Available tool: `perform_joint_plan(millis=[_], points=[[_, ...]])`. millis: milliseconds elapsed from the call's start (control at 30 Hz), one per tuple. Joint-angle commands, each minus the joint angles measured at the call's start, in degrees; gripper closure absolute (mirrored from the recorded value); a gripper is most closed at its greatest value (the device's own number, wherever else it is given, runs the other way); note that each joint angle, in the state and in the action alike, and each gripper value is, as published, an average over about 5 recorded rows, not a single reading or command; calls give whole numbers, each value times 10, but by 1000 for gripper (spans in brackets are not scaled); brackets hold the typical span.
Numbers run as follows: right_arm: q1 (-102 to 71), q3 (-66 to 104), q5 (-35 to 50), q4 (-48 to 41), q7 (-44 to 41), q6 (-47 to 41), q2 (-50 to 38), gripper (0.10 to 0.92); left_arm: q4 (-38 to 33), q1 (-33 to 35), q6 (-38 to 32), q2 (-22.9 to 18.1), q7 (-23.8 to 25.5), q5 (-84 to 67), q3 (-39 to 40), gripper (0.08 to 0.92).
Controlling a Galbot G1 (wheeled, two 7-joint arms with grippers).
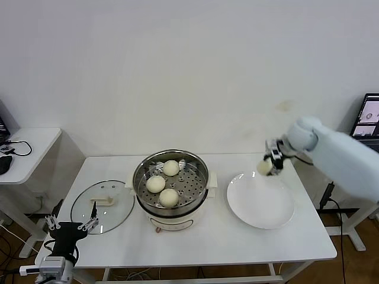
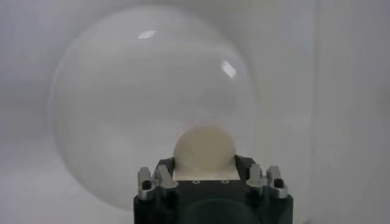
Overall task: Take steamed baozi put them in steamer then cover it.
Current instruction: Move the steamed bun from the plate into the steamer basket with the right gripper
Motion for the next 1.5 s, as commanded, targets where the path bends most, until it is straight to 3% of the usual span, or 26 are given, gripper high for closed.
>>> perform_joint_plan(millis=[33,567,1500], points=[[206,-151,172,80,35,-84,64,389,0,0,-1,0,0,-1,0,177],[173,-188,335,103,150,-200,206,380,-4,5,-1,-3,0,-3,-12,177],[47,-177,287,42,200,-229,243,381,-5,5,-1,-7,0,-8,-20,177]])
